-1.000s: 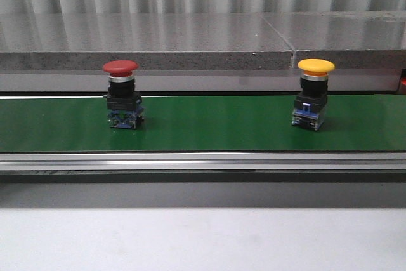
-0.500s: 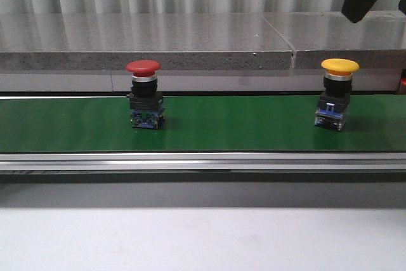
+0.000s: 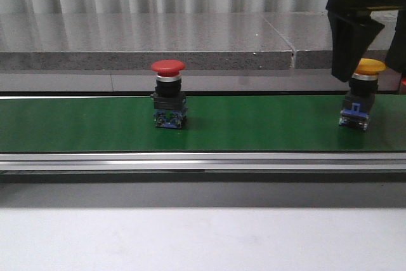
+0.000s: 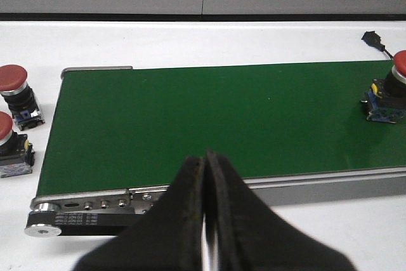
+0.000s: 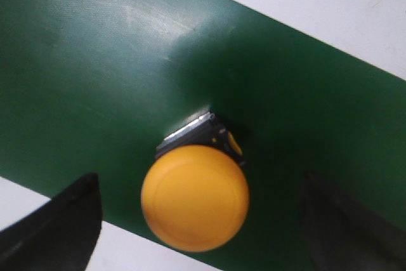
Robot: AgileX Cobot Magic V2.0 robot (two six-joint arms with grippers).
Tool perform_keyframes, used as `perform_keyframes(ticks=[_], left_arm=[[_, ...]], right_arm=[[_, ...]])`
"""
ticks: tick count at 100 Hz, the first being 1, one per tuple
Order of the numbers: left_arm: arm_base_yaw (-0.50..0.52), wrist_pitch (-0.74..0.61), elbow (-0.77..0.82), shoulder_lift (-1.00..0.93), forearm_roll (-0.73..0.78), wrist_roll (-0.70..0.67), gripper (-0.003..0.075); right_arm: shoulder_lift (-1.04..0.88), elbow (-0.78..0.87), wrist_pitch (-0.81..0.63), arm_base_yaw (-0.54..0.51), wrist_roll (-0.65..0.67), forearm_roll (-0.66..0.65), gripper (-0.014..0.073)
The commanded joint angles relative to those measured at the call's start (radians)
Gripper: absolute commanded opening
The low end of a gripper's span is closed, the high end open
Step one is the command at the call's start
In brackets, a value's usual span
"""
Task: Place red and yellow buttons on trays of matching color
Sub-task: 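Lower the right gripper onto the yellow button at the belt end and grasp, then carry the yellow button into the yellow tray and open the right gripper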
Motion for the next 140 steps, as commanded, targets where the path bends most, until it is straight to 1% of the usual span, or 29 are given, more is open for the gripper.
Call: perform_keyframes(ticks=[1,14,21,26,41,55,72,95,108,122,140], left_arm=[[0.0,-0.07,-0.027,0.001,-0.012,-0.003,-0.002],[0.0,-0.07,-0.027,0.001,-0.012,-0.003,-0.002],[0.0,-0.07,-0.027,0.001,-0.012,-0.003,-0.002],[0.0,-0.07,-0.027,0.001,-0.012,-0.003,-0.002],[0.0,-0.07,-0.027,0.001,-0.012,-0.003,-0.002],[0.0,-0.07,-0.027,0.001,-0.012,-0.003,-0.002],[0.0,-0.07,-0.027,0.001,-0.012,-0.003,-0.002],[0.0,-0.07,-0.027,0.001,-0.012,-0.003,-0.002],[0.0,-0.07,-0.027,0.001,-0.012,-0.003,-0.002],[0.0,-0.07,-0.027,0.001,-0.012,-0.003,-0.002],[0.0,-0.07,-0.027,0.001,-0.012,-0.003,-0.002]], right_arm=[[-0.024,-0.034,-0.025,-0.016,-0.012,-0.011,0.054],[-0.01,-0.034,-0.039,-0.02,-0.012,-0.013,0.0337],[-0.01,-0.034,-0.042,-0.02,-0.012,-0.013,0.0258],[-0.013,-0.034,-0.048,-0.02,-0.011,-0.013,0.0234],[-0.052,-0.034,-0.055,-0.024,0.036,-0.014,0.0236],[-0.113,-0.034,-0.051,-0.083,0.115,-0.036,0.0236],[-0.171,-0.034,-0.011,-0.206,0.174,-0.057,0.0236],[-0.201,-0.034,0.036,-0.383,0.191,-0.061,0.0236],[-0.201,-0.027,0.042,-0.46,0.191,-0.061,0.0236],[-0.2,0.013,0.022,-0.544,0.192,-0.061,0.0236],[-0.193,0.101,-0.058,-0.628,0.193,-0.061,0.0236]])
